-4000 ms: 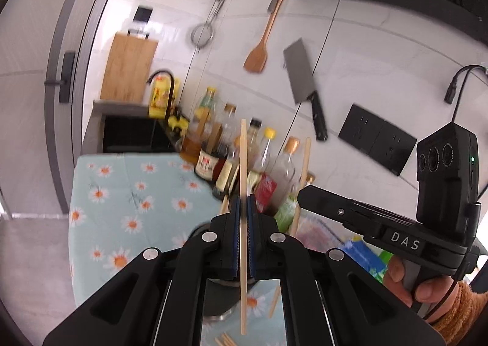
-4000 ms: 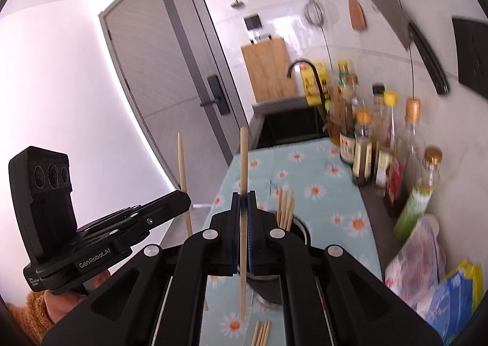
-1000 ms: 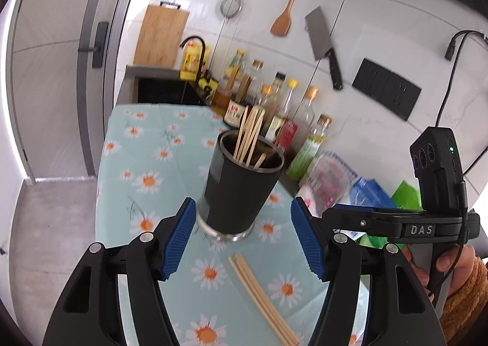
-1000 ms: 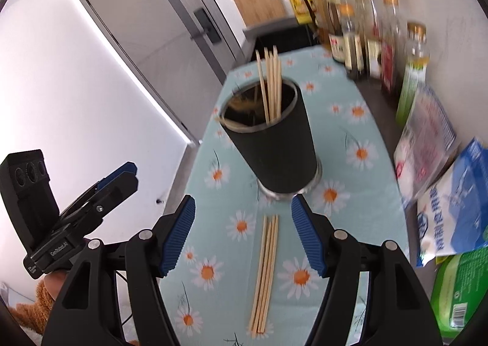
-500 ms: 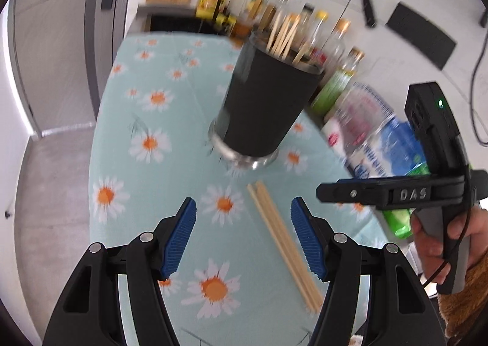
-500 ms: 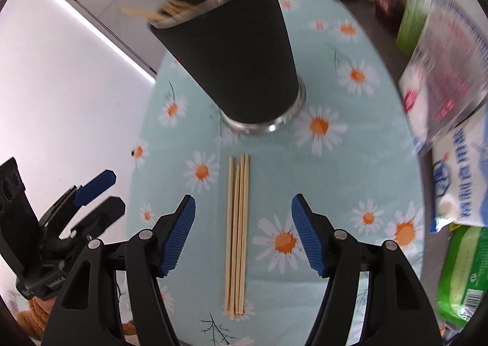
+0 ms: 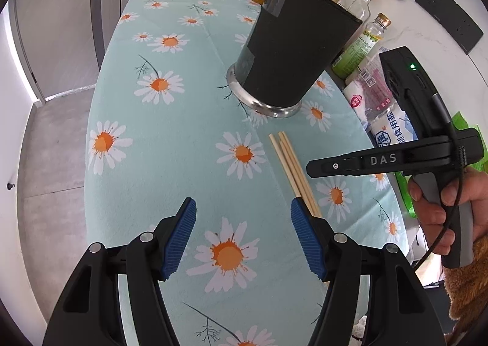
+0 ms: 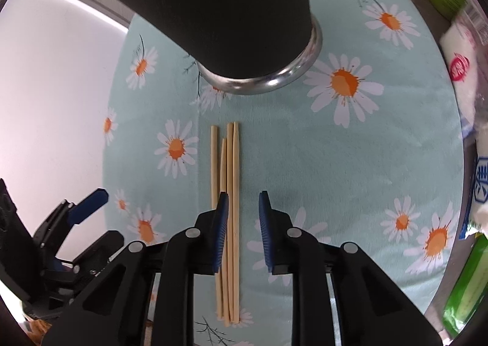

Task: Organize utensils
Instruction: 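Move the right tool back to the bundle and close on one chopstick, then close the left tool on a bundle chopstick while the right tool holds its chopstick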

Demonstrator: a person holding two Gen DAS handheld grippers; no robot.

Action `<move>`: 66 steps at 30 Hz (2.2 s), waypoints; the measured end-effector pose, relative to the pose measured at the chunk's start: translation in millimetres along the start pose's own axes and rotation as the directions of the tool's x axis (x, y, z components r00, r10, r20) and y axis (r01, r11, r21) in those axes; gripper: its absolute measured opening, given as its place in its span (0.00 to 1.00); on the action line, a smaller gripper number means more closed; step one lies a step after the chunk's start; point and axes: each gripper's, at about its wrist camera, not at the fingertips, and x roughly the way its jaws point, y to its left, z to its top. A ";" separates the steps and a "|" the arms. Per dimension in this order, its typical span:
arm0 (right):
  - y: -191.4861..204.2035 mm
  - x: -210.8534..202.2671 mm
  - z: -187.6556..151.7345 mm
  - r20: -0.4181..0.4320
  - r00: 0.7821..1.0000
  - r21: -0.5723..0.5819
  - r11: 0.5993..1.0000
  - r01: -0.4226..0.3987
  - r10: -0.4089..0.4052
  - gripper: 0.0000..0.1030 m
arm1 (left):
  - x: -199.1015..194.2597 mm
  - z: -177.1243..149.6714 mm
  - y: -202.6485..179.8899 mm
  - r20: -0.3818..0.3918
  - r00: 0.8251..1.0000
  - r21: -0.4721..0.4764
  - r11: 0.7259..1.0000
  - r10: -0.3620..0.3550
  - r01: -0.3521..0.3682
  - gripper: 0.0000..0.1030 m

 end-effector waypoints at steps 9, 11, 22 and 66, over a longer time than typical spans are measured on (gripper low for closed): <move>11.2 9.5 5.6 -0.033 0.993 -0.036 0.993 0.109 -0.110 0.14 | 4.3 0.5 6.4 -0.018 1.000 -0.036 0.999 -0.015 0.015 0.61; 16.9 12.8 6.0 -0.041 0.991 -0.052 0.990 0.128 -0.131 0.14 | 5.9 0.5 7.2 -0.021 1.000 -0.038 0.999 -0.016 0.015 0.61; 45.9 35.4 12.2 -0.063 0.974 -0.076 0.974 0.214 -0.219 0.14 | 6.4 1.2 10.6 -0.021 1.000 -0.055 0.998 -0.022 0.021 0.61; -5.0 -27.8 -12.0 -0.021 0.999 -0.152 0.987 -0.043 0.041 0.05 | 81.7 44.2 -45.0 -0.364 0.923 -0.207 0.955 0.126 -0.212 0.37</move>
